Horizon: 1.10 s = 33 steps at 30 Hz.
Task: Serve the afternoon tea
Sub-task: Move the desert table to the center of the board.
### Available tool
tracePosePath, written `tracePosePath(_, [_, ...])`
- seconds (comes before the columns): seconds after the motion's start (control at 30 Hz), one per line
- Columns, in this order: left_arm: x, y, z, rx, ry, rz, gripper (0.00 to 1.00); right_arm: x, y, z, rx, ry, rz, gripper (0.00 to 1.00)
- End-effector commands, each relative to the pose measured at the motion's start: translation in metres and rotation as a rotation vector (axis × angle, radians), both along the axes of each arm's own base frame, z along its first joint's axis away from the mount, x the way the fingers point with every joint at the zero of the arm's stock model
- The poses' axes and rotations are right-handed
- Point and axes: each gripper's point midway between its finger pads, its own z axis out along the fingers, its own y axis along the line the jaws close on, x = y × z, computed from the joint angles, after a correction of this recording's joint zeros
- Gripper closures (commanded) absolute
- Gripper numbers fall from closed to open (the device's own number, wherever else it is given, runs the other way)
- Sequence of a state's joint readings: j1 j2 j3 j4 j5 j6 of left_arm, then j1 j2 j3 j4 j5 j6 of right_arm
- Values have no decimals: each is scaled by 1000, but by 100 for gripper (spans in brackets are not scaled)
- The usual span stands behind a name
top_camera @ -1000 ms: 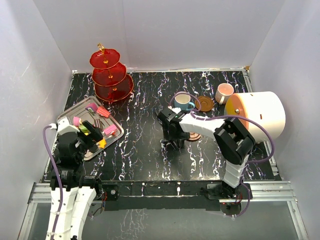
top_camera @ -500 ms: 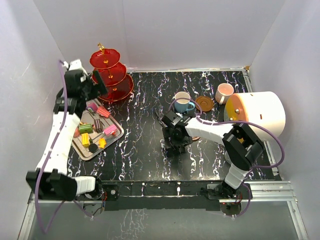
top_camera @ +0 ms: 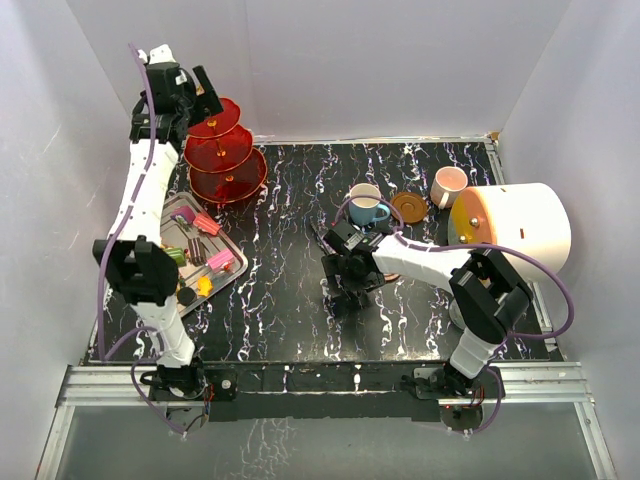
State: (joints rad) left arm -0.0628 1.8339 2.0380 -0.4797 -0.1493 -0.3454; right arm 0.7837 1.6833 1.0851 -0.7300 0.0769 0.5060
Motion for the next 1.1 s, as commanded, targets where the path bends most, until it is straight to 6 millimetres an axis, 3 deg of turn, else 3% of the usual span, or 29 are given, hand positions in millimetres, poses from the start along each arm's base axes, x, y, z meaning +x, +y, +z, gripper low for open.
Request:
tracePosePath(0.0, [29, 9, 8, -39, -41, 99, 4, 15, 17, 22, 60, -59, 7, 19])
tracePosePath(0.23, [69, 23, 7, -10, -118, 185, 13, 21, 19, 25, 51, -68, 1, 19])
tracePosePath(0.4, [88, 15, 12, -36, -174, 151, 29, 20, 19, 22, 44, -57, -3, 19])
tracePosePath(0.57, [95, 7, 10, -75, -186, 121, 48, 19, 16, 21, 32, -59, -9, 19])
tracePosePath(0.83, [85, -8, 12, -136, -164, 65, 88, 18, 10, 21, 21, -65, -24, 19])
tracePosePath(0.93, [76, -13, 14, -162, -151, 42, 97, 17, 8, 22, 18, -70, -34, 19])
tracePosePath(1.07, [62, -26, 14, -212, -111, -5, 100, 15, 7, 23, 23, -73, -47, 19])
